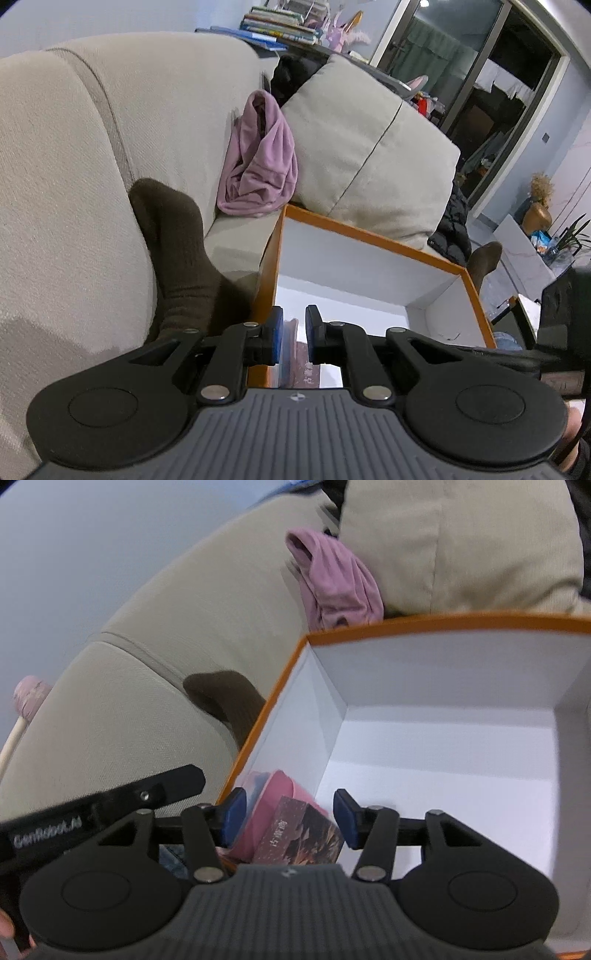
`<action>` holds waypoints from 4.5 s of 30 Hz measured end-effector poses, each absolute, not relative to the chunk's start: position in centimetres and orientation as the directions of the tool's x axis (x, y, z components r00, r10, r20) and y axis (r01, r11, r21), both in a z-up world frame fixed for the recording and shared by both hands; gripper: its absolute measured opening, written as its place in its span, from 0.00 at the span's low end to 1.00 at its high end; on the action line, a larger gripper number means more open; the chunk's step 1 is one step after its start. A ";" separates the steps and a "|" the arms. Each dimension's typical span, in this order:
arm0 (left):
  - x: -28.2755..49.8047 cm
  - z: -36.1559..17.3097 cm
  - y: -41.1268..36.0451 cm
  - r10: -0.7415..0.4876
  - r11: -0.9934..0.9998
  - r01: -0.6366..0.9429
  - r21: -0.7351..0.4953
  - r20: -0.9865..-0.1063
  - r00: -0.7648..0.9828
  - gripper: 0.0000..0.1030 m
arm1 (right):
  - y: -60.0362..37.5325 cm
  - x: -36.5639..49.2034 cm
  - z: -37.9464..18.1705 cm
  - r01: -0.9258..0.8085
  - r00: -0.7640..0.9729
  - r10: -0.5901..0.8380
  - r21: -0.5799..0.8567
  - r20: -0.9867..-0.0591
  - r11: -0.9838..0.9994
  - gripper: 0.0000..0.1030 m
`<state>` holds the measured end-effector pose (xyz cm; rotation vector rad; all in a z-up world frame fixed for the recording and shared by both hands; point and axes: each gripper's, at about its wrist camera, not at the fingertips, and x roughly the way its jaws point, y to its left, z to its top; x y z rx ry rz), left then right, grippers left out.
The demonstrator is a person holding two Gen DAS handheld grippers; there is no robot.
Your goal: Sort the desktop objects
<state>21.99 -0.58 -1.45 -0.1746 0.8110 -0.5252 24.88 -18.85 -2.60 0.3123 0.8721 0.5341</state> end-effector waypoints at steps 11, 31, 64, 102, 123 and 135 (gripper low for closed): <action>20.2 -0.8 0.1 -0.561 0.828 0.417 -0.375 -0.547 0.621 0.20 | -20.5 20.5 -1.5 -0.422 0.667 0.548 0.350 -0.505 0.836 0.59; 10.1 -2.2 0.6 -0.491 0.843 0.484 -0.236 -0.704 0.512 0.20 | -25.3 8.3 -2.6 -0.382 0.762 0.442 0.223 -0.473 0.897 0.65; 0.5 -10.4 -2.5 -0.338 0.823 0.523 -0.223 -0.931 0.135 0.58 | -27.1 0.7 -10.8 -0.316 0.334 0.441 0.342 -0.833 0.885 0.55; 4.1 -13.2 -5.7 -0.477 0.835 0.368 -0.409 -0.871 0.115 0.55 | -29.3 2.5 -10.1 -0.206 0.450 0.372 0.310 -0.812 0.928 0.41; 4.6 -13.6 -6.1 -0.536 0.825 0.283 -0.490 -0.837 0.113 0.45 | -29.4 2.8 -10.0 -0.191 0.461 0.341 0.284 -0.819 0.940 0.23; 2.8 -10.2 -6.4 -0.559 0.795 0.405 -0.452 -0.805 0.198 0.26 | -28.5 3.1 -10.6 -0.205 0.437 0.338 0.274 -0.833 0.940 0.06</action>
